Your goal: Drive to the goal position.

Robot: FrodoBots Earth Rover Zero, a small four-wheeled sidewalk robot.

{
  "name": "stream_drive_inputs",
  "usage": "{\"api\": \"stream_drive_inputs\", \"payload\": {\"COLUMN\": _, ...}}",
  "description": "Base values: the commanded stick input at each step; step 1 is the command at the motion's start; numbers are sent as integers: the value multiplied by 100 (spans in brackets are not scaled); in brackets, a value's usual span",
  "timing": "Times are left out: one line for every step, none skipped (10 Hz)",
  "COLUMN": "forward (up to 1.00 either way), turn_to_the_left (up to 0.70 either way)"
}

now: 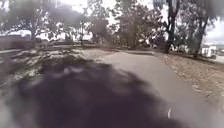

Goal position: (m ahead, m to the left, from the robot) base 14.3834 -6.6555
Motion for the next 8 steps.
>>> {"api": "stream_drive_inputs", "payload": {"forward": 70, "turn_to_the_left": -20}}
{"api": "stream_drive_inputs", "payload": {"forward": 70, "turn_to_the_left": -10}}
{"api": "stream_drive_inputs", "payload": {"forward": 70, "turn_to_the_left": -1}}
{"api": "stream_drive_inputs", "payload": {"forward": 70, "turn_to_the_left": 0}}
{"api": "stream_drive_inputs", "payload": {"forward": 70, "turn_to_the_left": 0}}
{"api": "stream_drive_inputs", "payload": {"forward": 70, "turn_to_the_left": 0}}
{"api": "stream_drive_inputs", "payload": {"forward": 70, "turn_to_the_left": 0}}
{"api": "stream_drive_inputs", "payload": {"forward": 70, "turn_to_the_left": 0}}
